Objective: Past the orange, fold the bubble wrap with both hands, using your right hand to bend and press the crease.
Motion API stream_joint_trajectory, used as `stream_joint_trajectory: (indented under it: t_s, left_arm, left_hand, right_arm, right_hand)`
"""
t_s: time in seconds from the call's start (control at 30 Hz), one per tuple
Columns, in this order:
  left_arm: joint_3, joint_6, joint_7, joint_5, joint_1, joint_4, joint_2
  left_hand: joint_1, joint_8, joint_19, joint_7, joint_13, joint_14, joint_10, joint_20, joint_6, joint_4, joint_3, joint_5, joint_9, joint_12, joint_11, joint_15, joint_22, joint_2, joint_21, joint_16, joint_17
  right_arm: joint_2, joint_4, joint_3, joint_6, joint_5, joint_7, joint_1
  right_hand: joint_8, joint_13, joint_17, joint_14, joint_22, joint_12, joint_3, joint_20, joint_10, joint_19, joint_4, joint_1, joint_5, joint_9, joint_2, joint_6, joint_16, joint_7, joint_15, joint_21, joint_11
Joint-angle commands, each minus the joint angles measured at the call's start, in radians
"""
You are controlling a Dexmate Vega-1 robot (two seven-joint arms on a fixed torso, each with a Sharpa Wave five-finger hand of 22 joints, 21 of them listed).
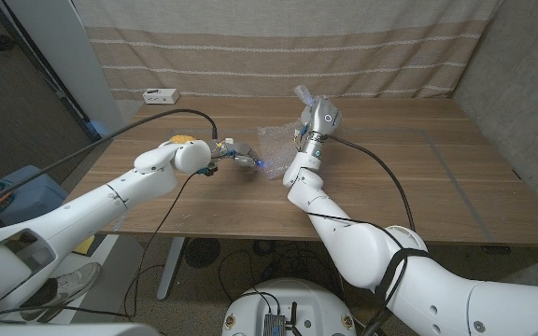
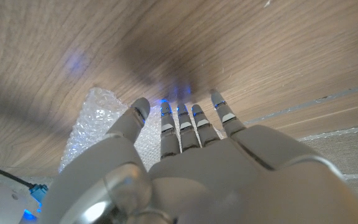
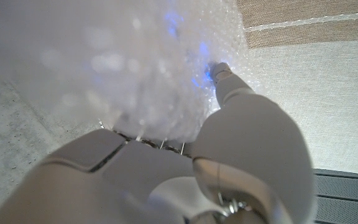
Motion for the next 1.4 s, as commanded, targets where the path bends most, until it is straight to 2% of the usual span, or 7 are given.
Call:
stream_joint_trajectory:
  t_s: [0.03,0.27,0.4,0.53,0.77,1.0,1.4]
  left_arm:
    - [-0.024,-0.189,0.268,0.011,0.043,0.067,-0.016]
    - [-0.034,-0.243,0.336,0.038,0.043,0.091,-0.036]
    - [0.018,-0.212,0.135,0.005,-0.047,0.163,-0.079]
    - [0.062,-0.217,0.075,0.016,-0.101,0.234,-0.116]
    - [0.148,-0.199,-0.006,0.069,-0.186,0.354,-0.171]
    - [0.188,-0.177,-0.033,0.087,-0.215,0.395,-0.192]
    - [0.19,-0.153,-0.031,0.071,-0.211,0.372,-0.175]
  left_hand:
    - [0.026,0.005,-0.035,-0.094,-0.017,-0.07,-0.102,-0.011,-0.113,0.001,-0.011,0.0,-0.001,0.001,-0.023,-0.004,0.002,0.001,-0.019,-0.002,0.001]
    - [0.024,0.046,-0.038,-0.082,-0.017,-0.018,-0.037,0.021,-0.028,0.014,-0.033,-0.003,0.004,0.041,0.003,0.01,0.006,-0.005,-0.022,0.019,0.004]
    - [-0.01,0.044,-0.135,0.021,-0.02,-0.091,0.0,0.015,0.026,0.086,-0.051,-0.007,0.004,0.051,0.002,0.017,0.01,0.02,-0.061,0.012,0.014]
    - [-0.009,0.031,-0.152,0.057,-0.022,-0.091,0.005,0.01,0.015,0.112,-0.023,0.005,0.001,0.049,-0.006,0.004,0.011,0.029,-0.067,0.012,0.01]
    - [0.068,0.005,-0.206,-0.001,-0.03,-0.177,-0.137,0.001,-0.132,0.118,0.111,0.085,-0.008,0.004,-0.062,-0.019,0.016,0.022,-0.081,-0.003,-0.001]
    - [0.086,0.003,-0.21,-0.016,-0.031,-0.188,-0.165,0.001,-0.17,0.109,0.126,0.098,-0.009,0.002,-0.077,-0.021,0.017,0.02,-0.081,-0.002,-0.001]
    - [0.095,0.007,-0.202,-0.018,-0.031,-0.185,-0.188,0.0,-0.2,0.105,0.125,0.105,-0.009,0.004,-0.08,-0.025,0.018,0.014,-0.077,0.004,-0.001]
  right_arm:
    - [0.011,-0.003,0.037,0.028,-0.027,0.0,-0.004]
    - [0.016,0.002,0.042,0.049,-0.017,0.0,0.0]
    - [0.021,-0.015,0.043,0.082,-0.022,0.0,-0.009]
    - [0.026,-0.031,0.042,0.102,-0.024,0.0,-0.017]
    - [0.036,-0.091,0.039,0.168,0.021,0.0,-0.055]
    - [0.028,-0.12,0.021,0.264,0.12,0.0,-0.072]
    - [-0.297,-0.276,-0.461,0.222,0.579,0.073,-0.102]
  right_hand:
    - [0.004,0.002,0.004,0.007,0.008,-0.007,0.011,-0.007,0.01,-0.004,-0.001,0.002,0.002,0.003,-0.006,0.012,0.009,-0.002,-0.052,0.009,-0.002]
    - [0.004,0.003,0.008,0.003,0.012,-0.009,0.013,-0.008,0.012,-0.02,0.0,-0.001,0.002,0.003,-0.007,0.013,0.003,-0.001,-0.049,0.015,-0.002]
    - [0.004,0.003,0.01,0.004,0.012,-0.01,0.014,-0.008,0.012,-0.021,0.0,-0.001,0.002,0.003,-0.008,0.014,0.002,-0.001,-0.051,0.018,-0.002]
    - [0.003,0.004,0.012,0.003,0.012,-0.011,0.015,-0.009,0.013,-0.023,0.001,-0.002,0.002,0.003,-0.008,0.012,0.001,-0.002,-0.05,0.021,-0.003]
    - [0.002,0.005,0.017,0.008,0.011,-0.013,0.017,-0.012,0.013,-0.017,0.001,-0.002,0.002,0.003,-0.007,0.011,0.002,-0.002,-0.053,0.03,-0.002]
    - [-0.001,0.008,0.023,0.002,0.011,-0.016,0.018,-0.016,0.01,-0.027,0.002,-0.004,0.002,0.003,-0.009,0.006,-0.002,-0.001,-0.046,0.035,-0.002]
    - [-0.011,0.016,0.061,-0.056,-0.012,-0.034,0.02,0.07,0.006,-0.225,0.005,-0.013,0.001,0.006,-0.016,-0.005,-0.024,-0.012,-0.042,-0.003,-0.008]
